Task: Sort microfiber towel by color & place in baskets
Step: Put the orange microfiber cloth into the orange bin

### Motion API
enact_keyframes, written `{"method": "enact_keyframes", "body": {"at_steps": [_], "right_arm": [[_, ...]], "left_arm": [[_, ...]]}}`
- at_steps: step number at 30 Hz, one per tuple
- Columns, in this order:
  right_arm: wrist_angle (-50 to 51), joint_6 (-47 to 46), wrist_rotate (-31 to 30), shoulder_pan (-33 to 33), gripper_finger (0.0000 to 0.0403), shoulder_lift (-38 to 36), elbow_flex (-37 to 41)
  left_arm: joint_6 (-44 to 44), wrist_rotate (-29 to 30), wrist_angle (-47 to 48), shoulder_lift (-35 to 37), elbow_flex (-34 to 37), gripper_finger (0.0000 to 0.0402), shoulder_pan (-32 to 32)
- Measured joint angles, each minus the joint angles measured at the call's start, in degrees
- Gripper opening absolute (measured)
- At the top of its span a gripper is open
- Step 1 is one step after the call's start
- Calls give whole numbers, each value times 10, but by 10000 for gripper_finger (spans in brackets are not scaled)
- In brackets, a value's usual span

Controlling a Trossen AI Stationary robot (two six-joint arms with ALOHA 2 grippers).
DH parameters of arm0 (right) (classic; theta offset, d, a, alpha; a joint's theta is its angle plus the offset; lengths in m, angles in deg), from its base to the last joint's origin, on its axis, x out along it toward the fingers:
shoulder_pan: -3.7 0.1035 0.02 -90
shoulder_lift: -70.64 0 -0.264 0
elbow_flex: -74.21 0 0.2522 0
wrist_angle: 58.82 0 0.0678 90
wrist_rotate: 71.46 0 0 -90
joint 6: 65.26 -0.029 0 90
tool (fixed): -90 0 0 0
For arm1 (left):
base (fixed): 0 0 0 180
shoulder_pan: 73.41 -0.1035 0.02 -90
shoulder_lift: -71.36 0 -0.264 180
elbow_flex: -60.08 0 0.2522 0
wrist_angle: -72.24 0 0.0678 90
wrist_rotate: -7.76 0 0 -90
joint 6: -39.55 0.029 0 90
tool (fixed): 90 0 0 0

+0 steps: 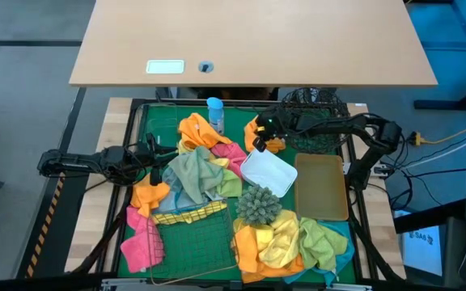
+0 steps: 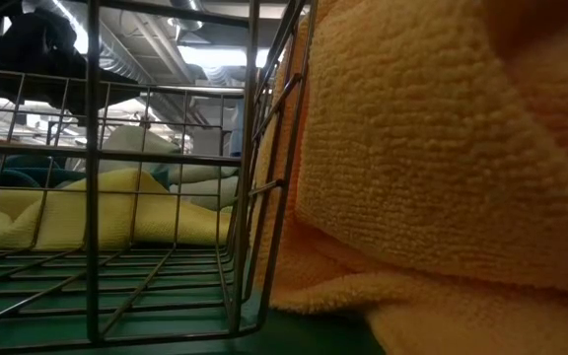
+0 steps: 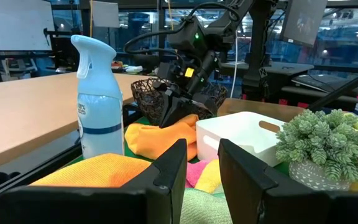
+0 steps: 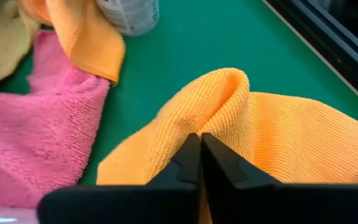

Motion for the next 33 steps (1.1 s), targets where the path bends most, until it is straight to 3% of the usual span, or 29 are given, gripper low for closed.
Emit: {"method": "enact_keyframes", "body": {"at_steps": [8,20,28,33], "right_arm": [[69,2,90,1,6,-28,-77],[386,38,129,15,1,-55,-317],[648,47,139,120,1,-55,-502],[750,2,136,203,0,-56,-595]], "left_arm": [[-1,0,0,0,0,89,0],[-2,0,0,0,0,89,0],[-42,-1,0,0,0,89,0],[-47,-2,0,0,0,89,0]]}}
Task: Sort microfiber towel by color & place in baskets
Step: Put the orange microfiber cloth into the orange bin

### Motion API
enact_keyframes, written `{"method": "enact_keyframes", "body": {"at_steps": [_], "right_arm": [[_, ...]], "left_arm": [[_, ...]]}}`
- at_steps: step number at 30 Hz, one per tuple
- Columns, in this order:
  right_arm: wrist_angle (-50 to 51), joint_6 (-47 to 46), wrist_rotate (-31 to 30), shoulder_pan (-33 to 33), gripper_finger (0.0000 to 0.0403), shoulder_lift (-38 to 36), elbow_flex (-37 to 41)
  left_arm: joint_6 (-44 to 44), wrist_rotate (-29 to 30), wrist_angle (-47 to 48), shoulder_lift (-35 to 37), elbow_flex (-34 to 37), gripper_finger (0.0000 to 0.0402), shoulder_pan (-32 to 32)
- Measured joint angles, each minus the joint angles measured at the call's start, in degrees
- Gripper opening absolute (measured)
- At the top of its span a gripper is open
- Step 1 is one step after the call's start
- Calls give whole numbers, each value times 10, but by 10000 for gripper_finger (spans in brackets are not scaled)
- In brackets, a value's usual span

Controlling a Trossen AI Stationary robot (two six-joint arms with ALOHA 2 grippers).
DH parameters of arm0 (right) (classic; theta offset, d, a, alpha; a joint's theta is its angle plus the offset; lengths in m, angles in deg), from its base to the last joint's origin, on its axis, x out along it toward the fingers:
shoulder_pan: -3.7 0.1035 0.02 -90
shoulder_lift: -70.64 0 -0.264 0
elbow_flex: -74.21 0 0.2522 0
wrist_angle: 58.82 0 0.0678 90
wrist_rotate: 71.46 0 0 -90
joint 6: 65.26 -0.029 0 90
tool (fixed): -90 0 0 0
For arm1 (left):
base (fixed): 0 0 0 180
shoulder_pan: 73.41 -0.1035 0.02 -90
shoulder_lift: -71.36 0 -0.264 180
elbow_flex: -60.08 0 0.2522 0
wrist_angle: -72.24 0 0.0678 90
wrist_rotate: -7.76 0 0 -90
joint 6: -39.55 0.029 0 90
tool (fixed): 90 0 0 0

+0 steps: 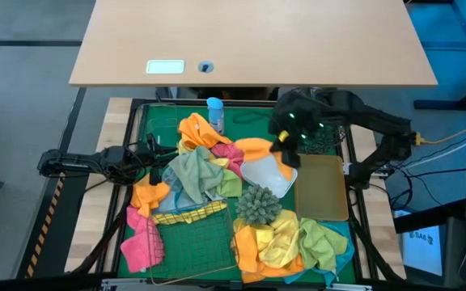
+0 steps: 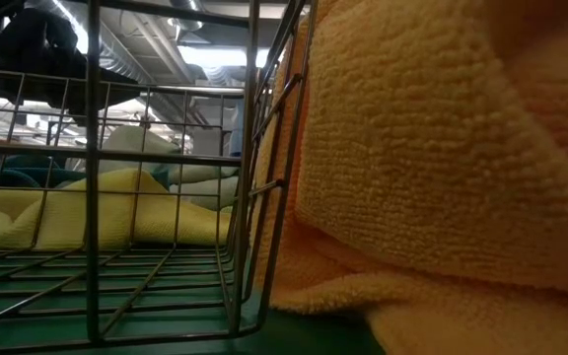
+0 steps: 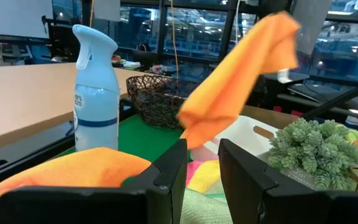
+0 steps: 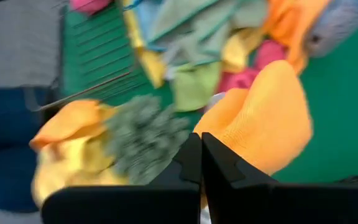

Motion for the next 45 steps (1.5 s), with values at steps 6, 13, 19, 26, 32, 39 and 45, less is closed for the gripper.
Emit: {"method": "enact_keyframes", "body": {"at_steps": [6,13,19,26,32,39,45], "right_arm": [[108,-84,-71,100,0,-10,-63],[106,-185,-139,204,0,-85,-35],[107,-303,-194,281,0,-197,57],[108,-411,-194,337,0,-327,180],[106,-422,-180,348,0,-410,197],[107,-420,-183,348,0,-484,197],[106,-420,-184,348,0,-532,196]], "left_arm": [[0,-1,0,0,0,89,0],[0,-1,0,0,0,89,0],[0,-1,0,0,0,89,0],[0,-1,0,0,0,89,0],[0,-1,0,0,0,89,0],[0,-1,0,0,0,89,0],[-20,-1,0,0,0,89,0]]}}
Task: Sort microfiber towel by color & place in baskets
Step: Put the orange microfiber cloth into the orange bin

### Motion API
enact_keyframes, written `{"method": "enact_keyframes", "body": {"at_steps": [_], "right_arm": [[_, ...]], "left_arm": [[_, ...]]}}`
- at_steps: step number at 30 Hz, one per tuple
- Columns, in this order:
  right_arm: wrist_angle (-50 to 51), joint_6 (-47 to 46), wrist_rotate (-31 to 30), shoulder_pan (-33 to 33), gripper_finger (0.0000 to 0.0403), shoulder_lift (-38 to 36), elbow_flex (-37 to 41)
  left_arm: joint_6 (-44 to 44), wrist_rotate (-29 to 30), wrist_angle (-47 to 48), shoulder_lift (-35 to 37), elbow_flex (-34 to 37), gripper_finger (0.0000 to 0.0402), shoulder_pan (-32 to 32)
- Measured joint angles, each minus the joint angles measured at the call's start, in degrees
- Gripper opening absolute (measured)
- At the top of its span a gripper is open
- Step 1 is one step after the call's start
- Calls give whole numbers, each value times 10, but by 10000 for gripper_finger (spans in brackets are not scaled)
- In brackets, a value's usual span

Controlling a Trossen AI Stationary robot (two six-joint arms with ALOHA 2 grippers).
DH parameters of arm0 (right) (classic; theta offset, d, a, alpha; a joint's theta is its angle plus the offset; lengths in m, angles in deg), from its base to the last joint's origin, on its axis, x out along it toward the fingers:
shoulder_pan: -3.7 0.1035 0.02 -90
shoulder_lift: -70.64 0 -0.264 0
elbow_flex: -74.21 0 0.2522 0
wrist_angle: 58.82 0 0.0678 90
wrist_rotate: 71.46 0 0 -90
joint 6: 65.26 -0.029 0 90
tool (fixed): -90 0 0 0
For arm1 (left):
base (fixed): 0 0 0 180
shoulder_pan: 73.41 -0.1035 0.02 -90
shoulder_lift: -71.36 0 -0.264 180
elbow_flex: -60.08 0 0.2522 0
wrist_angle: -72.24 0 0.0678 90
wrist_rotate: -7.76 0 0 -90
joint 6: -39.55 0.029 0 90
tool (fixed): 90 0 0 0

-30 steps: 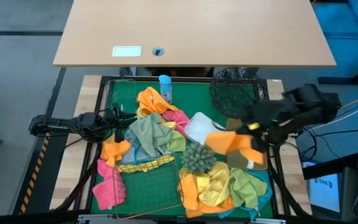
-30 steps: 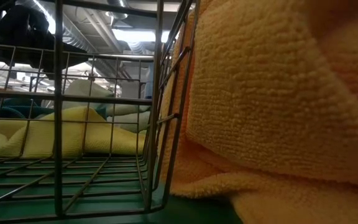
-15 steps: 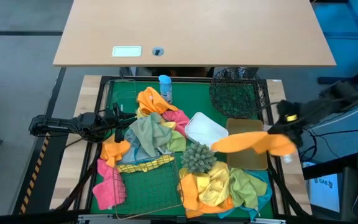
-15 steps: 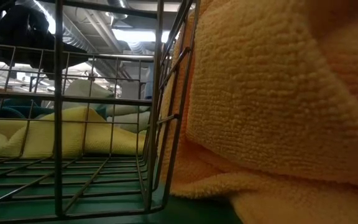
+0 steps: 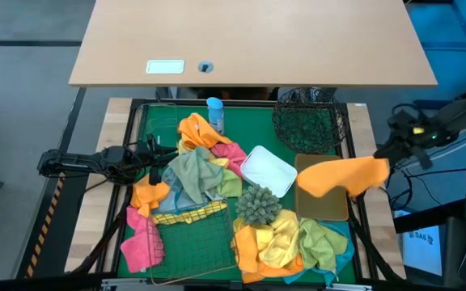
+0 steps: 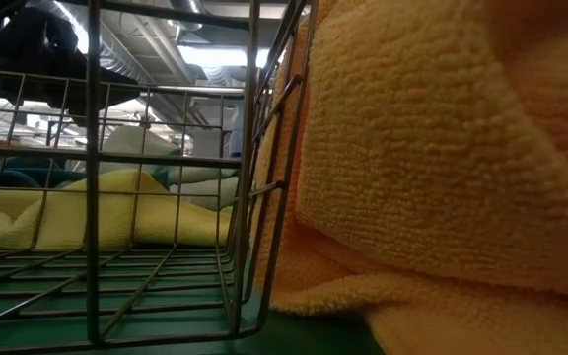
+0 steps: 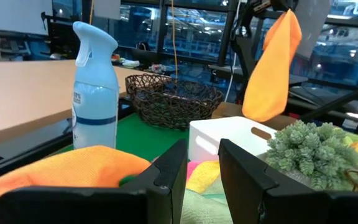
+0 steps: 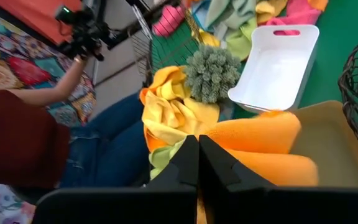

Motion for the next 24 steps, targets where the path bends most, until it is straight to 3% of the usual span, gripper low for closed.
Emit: {"method": "enact_keyframes", "body": {"at_steps": [10,17,24], "right_arm": [[-14,12,-59,0,0,-1,23],[-143,82,20,0,0,23,165],[-171,90,25,0,0,30,311]], "left_arm": [[-10,0,0,0,0,89,0],[-11,0,0,0,0,89,0],[-11,0,0,0,0,89,0]]}}
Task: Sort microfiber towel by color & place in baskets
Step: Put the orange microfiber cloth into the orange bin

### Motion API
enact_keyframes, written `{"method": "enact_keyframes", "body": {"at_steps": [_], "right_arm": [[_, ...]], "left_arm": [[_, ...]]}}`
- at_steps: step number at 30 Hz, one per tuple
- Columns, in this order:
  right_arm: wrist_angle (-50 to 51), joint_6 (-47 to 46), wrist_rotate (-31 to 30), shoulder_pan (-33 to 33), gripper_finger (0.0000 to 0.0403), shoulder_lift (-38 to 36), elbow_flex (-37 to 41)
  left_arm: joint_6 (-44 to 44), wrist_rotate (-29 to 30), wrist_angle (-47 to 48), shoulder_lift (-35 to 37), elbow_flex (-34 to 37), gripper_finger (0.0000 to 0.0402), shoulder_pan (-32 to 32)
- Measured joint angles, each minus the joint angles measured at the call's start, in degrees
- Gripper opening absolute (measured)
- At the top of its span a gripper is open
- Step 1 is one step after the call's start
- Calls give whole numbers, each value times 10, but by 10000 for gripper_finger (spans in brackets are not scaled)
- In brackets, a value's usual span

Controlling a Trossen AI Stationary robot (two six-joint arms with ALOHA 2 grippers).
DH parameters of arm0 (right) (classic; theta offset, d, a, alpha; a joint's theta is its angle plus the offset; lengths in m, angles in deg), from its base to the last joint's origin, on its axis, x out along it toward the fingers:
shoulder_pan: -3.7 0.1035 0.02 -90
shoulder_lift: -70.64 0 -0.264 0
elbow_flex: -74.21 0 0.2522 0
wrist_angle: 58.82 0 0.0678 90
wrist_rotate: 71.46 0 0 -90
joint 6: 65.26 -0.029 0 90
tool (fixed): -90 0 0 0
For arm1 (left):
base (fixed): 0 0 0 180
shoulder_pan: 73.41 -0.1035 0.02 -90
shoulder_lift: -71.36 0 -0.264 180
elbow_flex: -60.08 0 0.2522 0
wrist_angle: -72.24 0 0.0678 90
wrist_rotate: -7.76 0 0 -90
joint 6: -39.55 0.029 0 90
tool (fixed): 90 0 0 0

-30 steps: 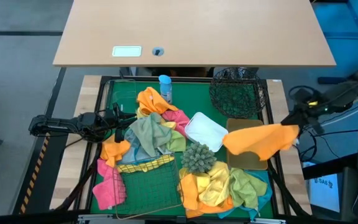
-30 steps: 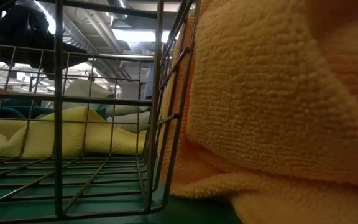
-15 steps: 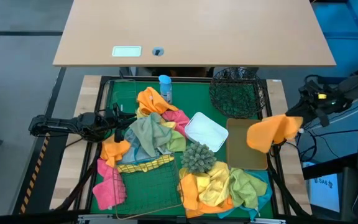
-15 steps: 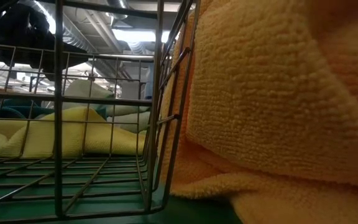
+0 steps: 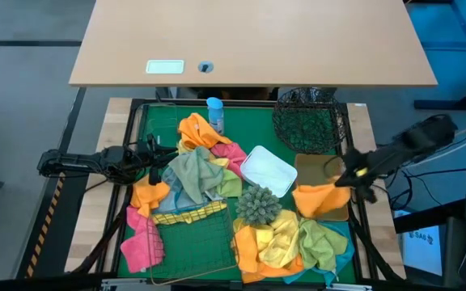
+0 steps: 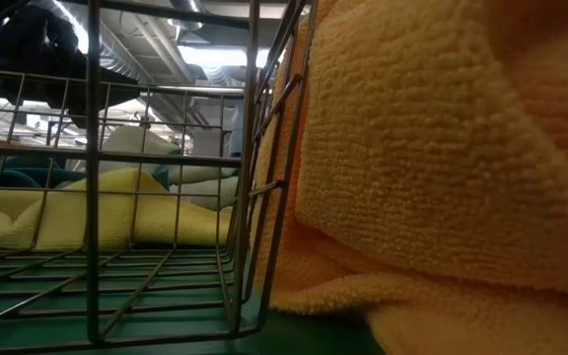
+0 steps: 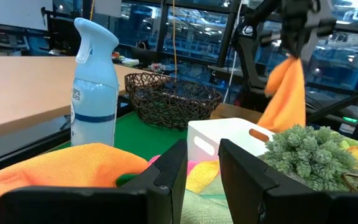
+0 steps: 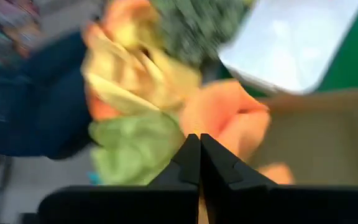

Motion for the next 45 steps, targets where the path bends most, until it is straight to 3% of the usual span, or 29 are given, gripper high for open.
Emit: {"method": "enact_keyframes", "body": {"at_steps": [9,15,18,24,29,36,40,45], "right_arm": [[21,-49,-137,0,0,0,126],[143,-210,-217,0,0,22,134],[172,-263,-218,0,0,28,134],[146,-272,-220,0,0,35,134],[50,-228,-199,0,0,51,134],[44,-181,-173,0,9,90,134],[28,-181,-169,0,45,111,134],[31,-181,-157,0,130,125,134]], "left_arm": [[-15,0,0,0,0,89,0],[-15,0,0,0,0,89,0],[-15,0,0,0,0,89,0],[-14,0,0,0,0,89,0],[-15,0,0,0,0,89,0],[-14,0,0,0,0,89,0],[-13,0,0,0,0,89,0],[-13,0,0,0,0,89,0]]}}
